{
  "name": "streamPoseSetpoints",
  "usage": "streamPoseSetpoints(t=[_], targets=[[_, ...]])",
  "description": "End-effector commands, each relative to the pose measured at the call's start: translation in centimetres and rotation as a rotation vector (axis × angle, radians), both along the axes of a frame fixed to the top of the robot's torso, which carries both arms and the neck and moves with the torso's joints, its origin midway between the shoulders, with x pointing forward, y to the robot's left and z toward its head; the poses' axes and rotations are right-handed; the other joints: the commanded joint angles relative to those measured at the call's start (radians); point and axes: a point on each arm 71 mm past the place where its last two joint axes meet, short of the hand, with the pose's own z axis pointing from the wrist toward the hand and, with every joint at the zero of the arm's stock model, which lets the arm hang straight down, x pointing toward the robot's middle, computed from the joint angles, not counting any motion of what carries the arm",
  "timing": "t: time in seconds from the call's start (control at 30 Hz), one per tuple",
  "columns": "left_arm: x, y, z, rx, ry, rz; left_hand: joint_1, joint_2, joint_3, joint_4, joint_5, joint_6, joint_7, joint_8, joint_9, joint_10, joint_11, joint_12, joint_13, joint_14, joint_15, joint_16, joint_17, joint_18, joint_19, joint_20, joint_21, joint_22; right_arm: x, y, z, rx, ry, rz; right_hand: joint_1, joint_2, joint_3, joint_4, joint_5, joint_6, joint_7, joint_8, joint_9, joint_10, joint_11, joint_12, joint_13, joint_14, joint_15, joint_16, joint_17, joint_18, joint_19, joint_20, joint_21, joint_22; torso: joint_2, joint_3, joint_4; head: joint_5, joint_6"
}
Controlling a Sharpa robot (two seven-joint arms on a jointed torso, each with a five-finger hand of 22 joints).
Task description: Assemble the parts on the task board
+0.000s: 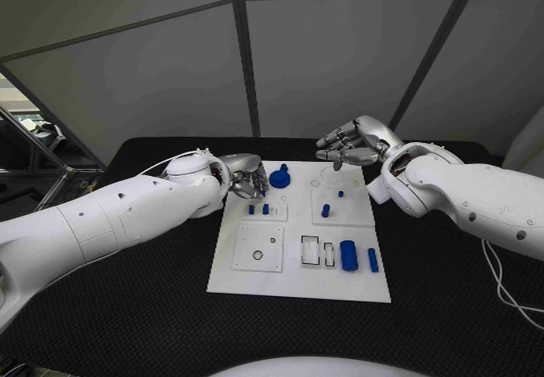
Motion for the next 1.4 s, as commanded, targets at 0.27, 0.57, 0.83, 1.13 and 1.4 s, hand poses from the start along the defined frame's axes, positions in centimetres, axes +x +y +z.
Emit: streamPoseSetpoints(t=[0.27,0.57,0.83,1.13,1.4], targets=[[0.2,-0.1,-0.3,0.016,0.027,0.005,-0.012,-0.002,-0.003,-0.004,-0.005,0.004,0.003,-0.006,-0.002,0.005,0.003,-0.007,-0.003,0.020,0.008,0.001,0.001,-0.077,-0.004,0.004,-0.005,-0.001,0.0,0.1,0.1,0.004,-0.003,0.009,0.002,0.007,0.001,0.005,0.007,-0.002,-0.002,0.001,0.001,-0.007,-0.001,0.003,-0.002,-0.005,0.000,-0.001,0.001,0.003,-0.001,0.006,-0.006,-0.001,0.000,0.0005,-0.0005,-0.001,-0.002],[0.3,0.3,-0.3,0.021,0.026,0.024,-0.027,-0.032,0.000,-0.010,-0.005,-0.067,0.009,-0.026,-0.031,-0.011,0.009,-0.026,-0.016,0.018,0.014,0.001,-0.008,-0.075,-0.009,0.010,-0.011,-0.002,0.0,-0.1,0.1,0.003,-0.003,0.005,0.002,0.007,0.001,0.005,0.007,-0.001,-0.002,0.001,0.001,-0.007,-0.001,0.004,-0.002,-0.005,0.000,-0.001,0.001,0.003,0.000,0.006,-0.007,-0.001,-0.001,0.0003,0.0005,-0.004,-0.002],[0.3,0.3,-0.1,0.009,0.008,0.025,-0.033,-0.047,0.008,-0.013,-0.006,-0.143,-0.005,-0.025,-0.065,-0.014,0.009,-0.035,-0.022,0.016,0.014,0.000,-0.017,-0.074,-0.010,0.010,-0.015,-0.002,0.0,-0.2,0.1,0.001,-0.001,0.001,0.002,0.007,0.000,0.004,0.007,-0.002,-0.002,0.000,0.001,-0.007,-0.001,0.004,-0.002,-0.006,0.000,-0.001,0.001,0.003,0.000,0.006,-0.007,-0.001,-0.001,-0.0002,0.0004,-0.003,0.001],[0.2,0.6,0.0,0.003,-0.004,0.030,-0.037,-0.057,0.003,-0.007,-0.006,-0.214,-0.018,-0.025,-0.098,-0.017,0.011,-0.042,-0.025,0.015,0.015,-0.001,-0.025,-0.074,-0.010,0.012,-0.019,-0.002,0.2,-0.5,-0.3,-0.050,0.028,0.006,0.028,-0.001,0.007,-0.018,-0.001,-0.005,0.000,-0.001,0.000,-0.028,0.001,-0.004,-0.010,0.008,-0.002,0.007,0.008,0.004,0.011,0.004,-0.003,0.002,0.000,0.0000,0.0000,-0.004,0.003],[0.2,2.2,0.7,-0.047,-0.004,0.067,-0.048,-0.063,-0.007,0.003,-0.006,-0.207,-0.004,-0.016,-0.102,-0.021,0.013,-0.046,-0.025,0.009,0.017,-0.014,-0.046,-0.069,-0.023,0.013,-0.042,-0.018,0.2,-1.1,-1.1,-0.307,0.018,0.036,0.077,0.005,0.047,-0.079,-0.021,0.045,-0.014,0.009,0.009,-0.025,-0.011,-0.027,-0.046,0.134,-0.029,0.124,0.076,-0.023,0.166,-0.024,0.229,0.212,-0.002,0.0005,0.0004,-0.017,0.012]])
